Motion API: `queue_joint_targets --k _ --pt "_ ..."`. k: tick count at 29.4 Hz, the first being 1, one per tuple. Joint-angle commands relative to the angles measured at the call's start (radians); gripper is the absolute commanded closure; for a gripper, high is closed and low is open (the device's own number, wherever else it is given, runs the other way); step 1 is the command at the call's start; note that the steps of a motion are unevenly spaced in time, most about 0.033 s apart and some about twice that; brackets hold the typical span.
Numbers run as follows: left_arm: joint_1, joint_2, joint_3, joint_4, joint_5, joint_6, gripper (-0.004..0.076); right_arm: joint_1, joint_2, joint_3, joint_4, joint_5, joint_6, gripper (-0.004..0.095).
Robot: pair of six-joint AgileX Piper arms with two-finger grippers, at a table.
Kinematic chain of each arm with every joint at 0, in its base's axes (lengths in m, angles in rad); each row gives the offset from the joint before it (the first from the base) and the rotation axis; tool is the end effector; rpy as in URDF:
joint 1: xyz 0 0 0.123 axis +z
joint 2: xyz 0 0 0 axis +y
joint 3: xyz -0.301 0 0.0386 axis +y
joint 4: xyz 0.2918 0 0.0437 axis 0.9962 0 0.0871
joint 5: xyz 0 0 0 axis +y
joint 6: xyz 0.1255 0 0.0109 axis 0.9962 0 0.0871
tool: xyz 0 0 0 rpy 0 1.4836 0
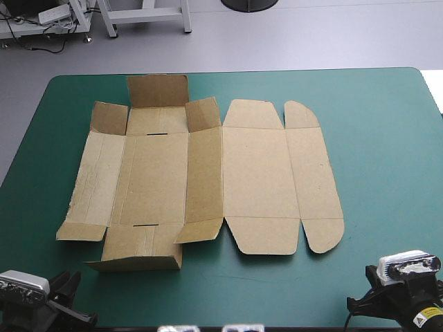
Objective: Fold the box
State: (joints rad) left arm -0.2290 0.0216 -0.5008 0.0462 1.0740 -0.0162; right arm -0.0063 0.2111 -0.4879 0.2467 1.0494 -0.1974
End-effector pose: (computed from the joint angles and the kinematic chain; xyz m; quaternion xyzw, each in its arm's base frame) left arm 0.0486 -0.0061 0.2802 0.0907 0.8570 -0.0391 0.5058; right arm 0.0790 0.0262 0.2689 -0.0759 0.8936 0.0788 0.4354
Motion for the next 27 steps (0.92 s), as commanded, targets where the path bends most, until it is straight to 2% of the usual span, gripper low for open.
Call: queue_joint_targets --k 1,19,24,27 --pt "-0.002 0.015 -0.024 -0.005 -0.069 -0.011 0.0587 -0.001 0.017 -0.022 0.009 -0.054 -0.002 0.0932" --pt "-0.002 0.028 -0.024 -0.009 -0.068 -0.011 0.0587 -0.001 0.017 -0.022 0.009 -0.054 -0.002 0.0933" --pt "-0.002 0.095 -0.061 -0.009 -0.075 -0.011 0.0587 -0.001 0.017 -0.022 0.009 -0.054 -0.002 0.0933" --pt "-0.002 0.173 -0.137 -0.007 -0.124 -0.011 0.0587 -0.001 0.017 -0.022 0.009 -0.054 -0.002 0.0932"
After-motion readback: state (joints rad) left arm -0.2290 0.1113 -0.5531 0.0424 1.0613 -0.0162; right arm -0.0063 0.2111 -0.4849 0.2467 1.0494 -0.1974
